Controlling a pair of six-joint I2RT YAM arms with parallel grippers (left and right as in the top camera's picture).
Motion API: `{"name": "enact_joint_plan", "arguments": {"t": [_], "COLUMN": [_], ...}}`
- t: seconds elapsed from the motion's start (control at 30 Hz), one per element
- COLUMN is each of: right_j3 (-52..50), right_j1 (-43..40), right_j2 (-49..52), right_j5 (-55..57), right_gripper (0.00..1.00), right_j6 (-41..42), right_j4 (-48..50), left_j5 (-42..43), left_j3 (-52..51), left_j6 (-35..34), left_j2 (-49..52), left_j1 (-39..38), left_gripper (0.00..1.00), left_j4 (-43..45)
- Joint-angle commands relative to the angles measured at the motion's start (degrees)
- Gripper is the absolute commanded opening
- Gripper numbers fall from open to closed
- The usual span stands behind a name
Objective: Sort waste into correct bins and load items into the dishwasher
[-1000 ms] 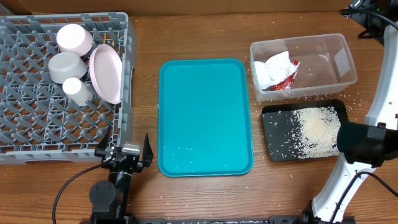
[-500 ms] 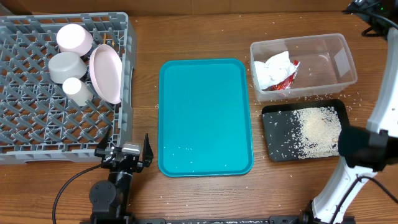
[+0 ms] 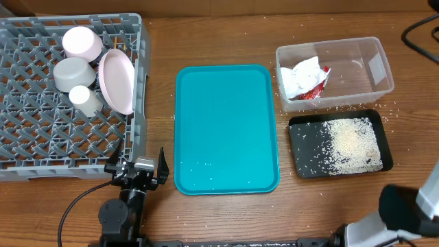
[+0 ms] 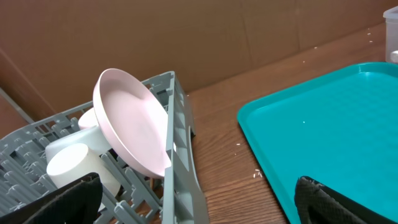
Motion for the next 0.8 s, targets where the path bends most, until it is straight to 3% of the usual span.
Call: {"name": "enact_joint_plan", "arguments": {"t": [0.0,0.37,0.77], "right_j3": [-11.69,-65.11,-114.79], "right_j1": [2.6,8.98,10.38], "right_j2": [-5.73,-31.52,-63.89], "right_j5": [-0.9,-4.5,-6.49], "right_gripper": [1.0,1.0,1.0], "right_j6": [-0.37,-0.52,-0.52], "right_j4": [8.35,40.81,67.36], "left_j5": [-0.22,-0.22,-0.22], "left_j3": [-0.22,-0.22,-0.22], "left_j6": [0.46,0.46,0.46], "left_j2": [-0.13,-0.13,-0.13], "left_j1": [0.57,0.57,0.57], "left_gripper": [1.0,1.0,1.0], "left_j4": [-0.13,-0.13,-0.13]}}
